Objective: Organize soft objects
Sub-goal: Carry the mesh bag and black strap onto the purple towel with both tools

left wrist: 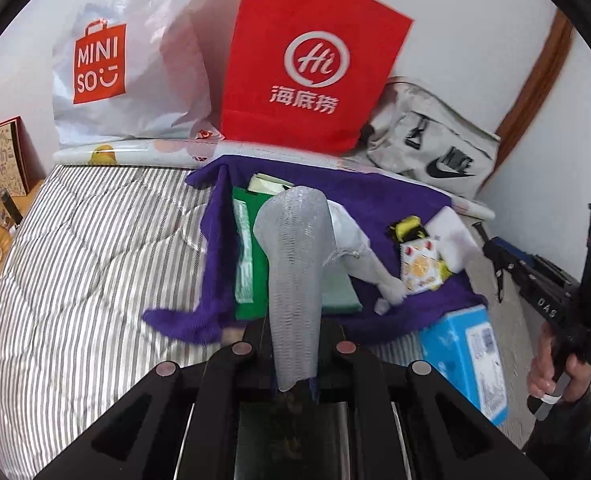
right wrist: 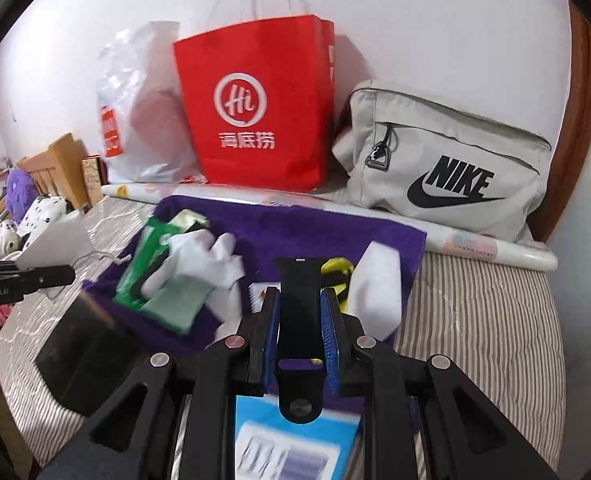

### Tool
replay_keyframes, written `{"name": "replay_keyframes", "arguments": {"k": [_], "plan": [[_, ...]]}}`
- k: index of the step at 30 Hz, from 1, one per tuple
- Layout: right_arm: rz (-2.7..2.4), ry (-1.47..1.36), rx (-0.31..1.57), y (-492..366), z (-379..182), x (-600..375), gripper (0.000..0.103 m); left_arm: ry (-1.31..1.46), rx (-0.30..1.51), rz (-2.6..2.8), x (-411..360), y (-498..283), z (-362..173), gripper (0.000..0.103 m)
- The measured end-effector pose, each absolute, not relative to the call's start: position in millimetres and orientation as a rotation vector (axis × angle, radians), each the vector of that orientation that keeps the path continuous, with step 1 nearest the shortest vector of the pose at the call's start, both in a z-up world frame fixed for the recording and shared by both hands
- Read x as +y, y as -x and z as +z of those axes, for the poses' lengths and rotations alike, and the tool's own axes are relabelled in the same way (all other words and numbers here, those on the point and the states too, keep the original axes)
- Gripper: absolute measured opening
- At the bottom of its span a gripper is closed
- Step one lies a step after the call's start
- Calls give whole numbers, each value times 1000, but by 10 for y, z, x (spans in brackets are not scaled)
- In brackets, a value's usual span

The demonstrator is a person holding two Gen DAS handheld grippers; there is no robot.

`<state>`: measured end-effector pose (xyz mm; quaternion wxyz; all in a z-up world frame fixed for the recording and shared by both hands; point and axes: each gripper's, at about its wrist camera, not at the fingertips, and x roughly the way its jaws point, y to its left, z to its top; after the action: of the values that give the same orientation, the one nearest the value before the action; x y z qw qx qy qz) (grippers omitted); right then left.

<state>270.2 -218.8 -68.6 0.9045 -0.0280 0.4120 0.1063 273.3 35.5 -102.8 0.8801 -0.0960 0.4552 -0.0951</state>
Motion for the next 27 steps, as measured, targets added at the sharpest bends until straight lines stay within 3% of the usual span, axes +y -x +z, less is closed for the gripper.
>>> {"name": "replay_keyframes", "arguments": {"k": [15, 21, 27], "plan": [[239, 83, 921, -3428, -1023, -2089, 21, 260, 1044, -279, 235, -3565, -1334, 11], [243, 102, 972, -3575, -1171, -2050, 21, 315, 1094, -326, 156, -3788, -1494, 18], [263, 104, 1035, -3637, -1299, -2021, 21, 331, 1126, -351, 106, -3893, -1626, 38]]}}
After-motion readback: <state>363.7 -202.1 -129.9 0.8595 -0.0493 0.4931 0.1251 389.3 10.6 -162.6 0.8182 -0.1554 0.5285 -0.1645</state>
